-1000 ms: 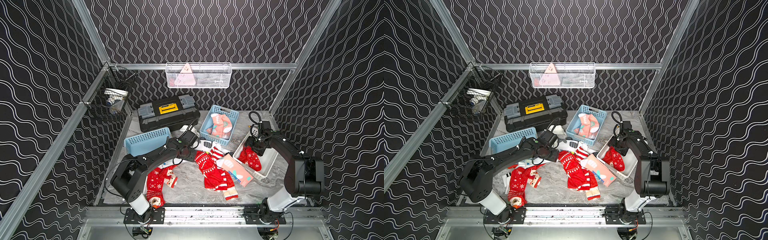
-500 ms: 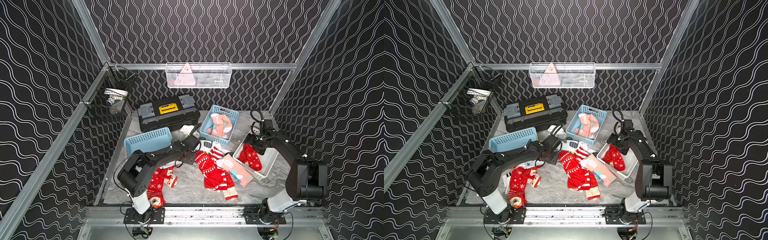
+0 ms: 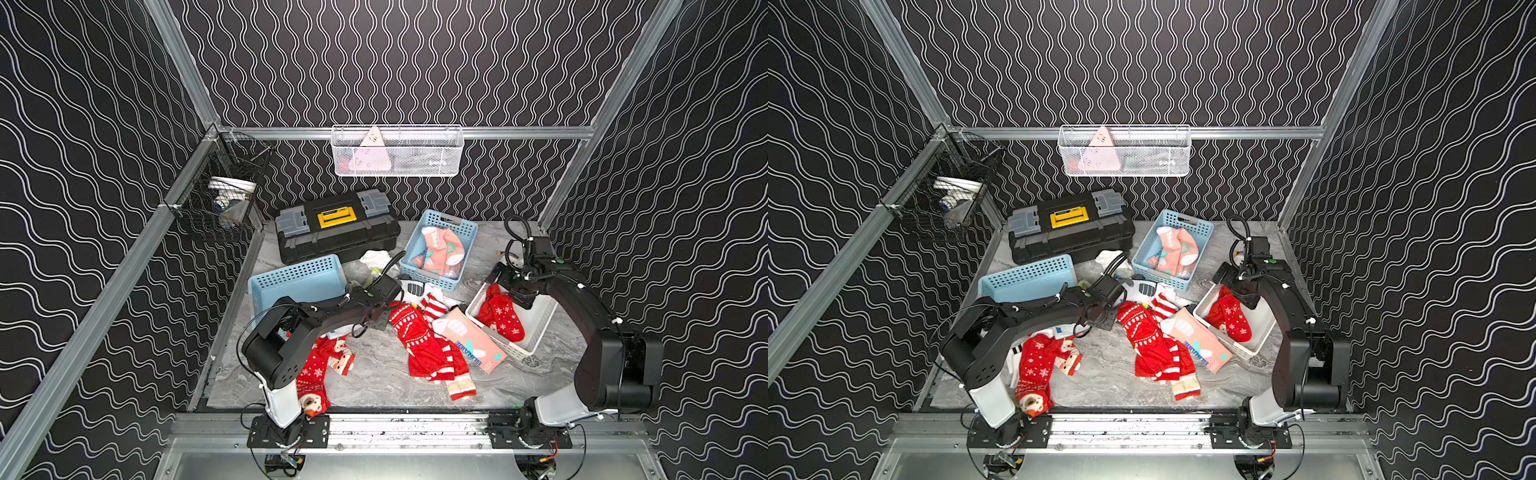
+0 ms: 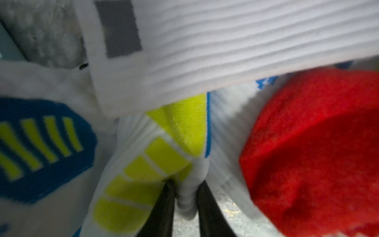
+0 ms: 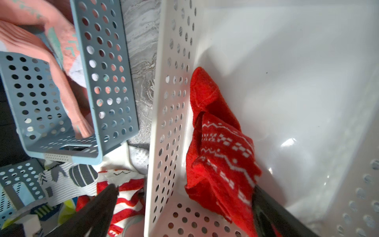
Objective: Sort the socks into the basket by color
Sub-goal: Pick up the sock at the center of the board.
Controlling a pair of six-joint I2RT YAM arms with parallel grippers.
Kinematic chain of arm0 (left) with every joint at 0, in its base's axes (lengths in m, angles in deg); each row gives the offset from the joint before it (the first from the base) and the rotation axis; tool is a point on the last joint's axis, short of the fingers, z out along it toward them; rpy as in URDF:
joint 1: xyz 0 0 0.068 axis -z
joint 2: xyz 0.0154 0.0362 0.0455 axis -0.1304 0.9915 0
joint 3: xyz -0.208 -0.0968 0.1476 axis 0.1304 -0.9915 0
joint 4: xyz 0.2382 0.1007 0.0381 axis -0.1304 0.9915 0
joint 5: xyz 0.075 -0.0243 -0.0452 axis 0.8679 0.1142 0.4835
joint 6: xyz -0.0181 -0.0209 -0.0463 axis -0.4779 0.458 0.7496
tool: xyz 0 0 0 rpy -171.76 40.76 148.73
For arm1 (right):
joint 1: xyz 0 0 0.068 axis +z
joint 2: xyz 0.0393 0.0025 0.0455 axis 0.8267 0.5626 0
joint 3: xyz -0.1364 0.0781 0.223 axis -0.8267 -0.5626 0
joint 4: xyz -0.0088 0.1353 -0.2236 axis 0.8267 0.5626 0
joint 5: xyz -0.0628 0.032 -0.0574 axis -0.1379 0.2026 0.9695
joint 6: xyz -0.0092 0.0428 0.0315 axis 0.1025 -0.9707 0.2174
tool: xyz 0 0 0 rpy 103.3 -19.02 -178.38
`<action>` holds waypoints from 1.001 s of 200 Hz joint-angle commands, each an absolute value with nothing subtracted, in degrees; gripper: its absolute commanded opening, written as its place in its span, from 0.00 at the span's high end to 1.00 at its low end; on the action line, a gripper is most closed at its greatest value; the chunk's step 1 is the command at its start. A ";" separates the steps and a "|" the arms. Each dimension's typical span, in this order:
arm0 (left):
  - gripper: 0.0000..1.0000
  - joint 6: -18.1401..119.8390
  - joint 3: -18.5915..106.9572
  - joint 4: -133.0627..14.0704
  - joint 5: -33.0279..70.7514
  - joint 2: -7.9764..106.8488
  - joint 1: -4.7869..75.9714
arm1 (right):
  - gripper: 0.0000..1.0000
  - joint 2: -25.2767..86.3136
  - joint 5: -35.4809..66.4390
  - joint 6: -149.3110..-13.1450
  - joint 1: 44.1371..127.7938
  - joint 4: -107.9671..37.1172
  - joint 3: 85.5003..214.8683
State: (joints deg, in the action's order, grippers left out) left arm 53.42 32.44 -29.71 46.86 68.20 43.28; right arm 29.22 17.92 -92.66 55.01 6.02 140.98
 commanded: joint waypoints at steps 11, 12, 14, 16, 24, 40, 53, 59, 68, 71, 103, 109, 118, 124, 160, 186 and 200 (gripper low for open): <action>0.98 54.15 32.15 -31.52 48.23 66.95 43.49 | 0.00 28.04 17.29 -92.42 55.06 8.04 142.36; 0.98 54.08 32.11 -31.46 48.23 66.84 43.46 | 0.00 28.05 17.29 -92.41 55.06 8.05 142.39; 0.99 54.08 32.08 -31.42 48.23 66.60 43.49 | 0.00 28.05 17.17 -92.37 55.06 8.13 142.46; 1.00 54.10 32.10 -31.34 48.21 66.30 43.52 | 0.00 27.94 17.10 -92.33 55.06 8.21 142.50; 1.00 53.94 32.03 -31.00 48.18 65.23 43.57 | 0.00 27.88 16.77 -92.09 55.02 8.49 142.68; 1.00 53.84 32.03 -29.74 47.53 62.71 43.61 | 0.00 27.57 16.33 -92.03 55.06 8.94 142.77; 1.00 53.90 32.02 -28.40 46.48 60.54 43.57 | 0.00 27.34 15.89 -92.11 55.06 8.93 142.59; 1.00 53.93 32.08 -27.76 45.85 59.39 43.53 | 0.00 27.26 15.58 -92.00 55.06 9.01 142.52; 1.00 54.08 32.14 -27.00 44.63 57.63 43.55 | 0.00 27.08 15.40 -92.04 55.06 9.27 142.63; 1.00 54.06 32.20 -26.76 44.22 57.02 43.53 | 0.00 27.06 15.27 -91.98 55.06 9.25 142.68; 1.00 53.89 33.63 -22.75 41.07 51.32 43.53 | 0.00 26.66 14.67 -91.66 55.06 10.03 142.95; 1.00 53.85 33.86 -22.15 40.79 50.13 43.57 | 0.00 26.49 14.53 -91.61 55.06 10.05 142.87; 1.00 53.73 34.30 -21.12 40.55 48.29 43.55 | 0.00 26.22 14.36 -91.49 55.06 10.16 142.82; 1.00 53.64 34.63 -20.44 40.20 47.05 43.54 | 0.00 26.12 14.23 -91.42 55.06 10.22 142.83; 1.00 53.23 37.22 -17.56 39.64 40.55 43.61 | 0.00 25.16 14.11 -91.09 55.13 10.44 142.74; 1.00 52.92 39.96 -15.60 39.89 37.94 43.57 | 0.00 24.80 13.79 -91.09 55.15 10.49 142.57; 1.00 52.83 41.59 -14.25 39.92 37.05 43.55 | 0.00 24.45 13.52 -91.07 55.15 10.17 142.32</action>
